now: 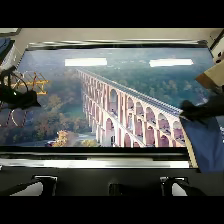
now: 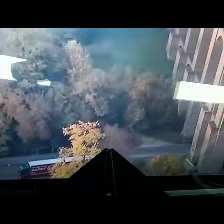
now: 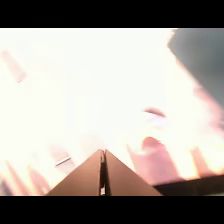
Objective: Fold the clothes and pants, and hang the long-sleeved shirts on hangers.
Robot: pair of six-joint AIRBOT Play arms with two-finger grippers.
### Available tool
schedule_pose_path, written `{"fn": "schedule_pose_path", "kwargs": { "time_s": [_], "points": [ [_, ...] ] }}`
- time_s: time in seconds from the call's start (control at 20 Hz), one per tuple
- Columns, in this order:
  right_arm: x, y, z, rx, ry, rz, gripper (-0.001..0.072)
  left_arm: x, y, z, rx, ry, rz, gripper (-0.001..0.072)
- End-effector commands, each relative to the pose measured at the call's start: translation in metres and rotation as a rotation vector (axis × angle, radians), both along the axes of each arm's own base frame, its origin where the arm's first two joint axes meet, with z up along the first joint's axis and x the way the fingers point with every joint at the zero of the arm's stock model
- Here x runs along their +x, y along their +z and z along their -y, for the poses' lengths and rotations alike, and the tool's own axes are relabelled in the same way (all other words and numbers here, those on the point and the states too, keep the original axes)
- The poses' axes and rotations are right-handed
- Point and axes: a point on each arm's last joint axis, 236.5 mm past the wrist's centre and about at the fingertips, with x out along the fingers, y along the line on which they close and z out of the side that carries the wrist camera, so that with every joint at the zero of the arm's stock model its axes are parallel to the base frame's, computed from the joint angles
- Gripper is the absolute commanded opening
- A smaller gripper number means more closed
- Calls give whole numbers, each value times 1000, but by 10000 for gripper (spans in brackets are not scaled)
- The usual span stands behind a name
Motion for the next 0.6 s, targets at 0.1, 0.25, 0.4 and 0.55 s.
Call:
{"fn": "schedule_pose_path", "kwargs": {
  "time_s": [0.1, 0.25, 0.4, 0.55],
  "points": [
    [2, 7, -105, -53, 357, 96, 29, -37, -56, 2, 1, -30, -136, 17],
    [-11, 5, -116, -33, 388, 50, 30, -40, -61, 3, -3, -30, -153, 16],
    [-11, 4, -115, -39, 388, 53, 30, -40, -61, 3, -3, -30, -153, 17],
    [-11, 4, -115, -39, 388, 52, 30, -40, -61, 3, -3, -30, -153, 17]
  ]
}}
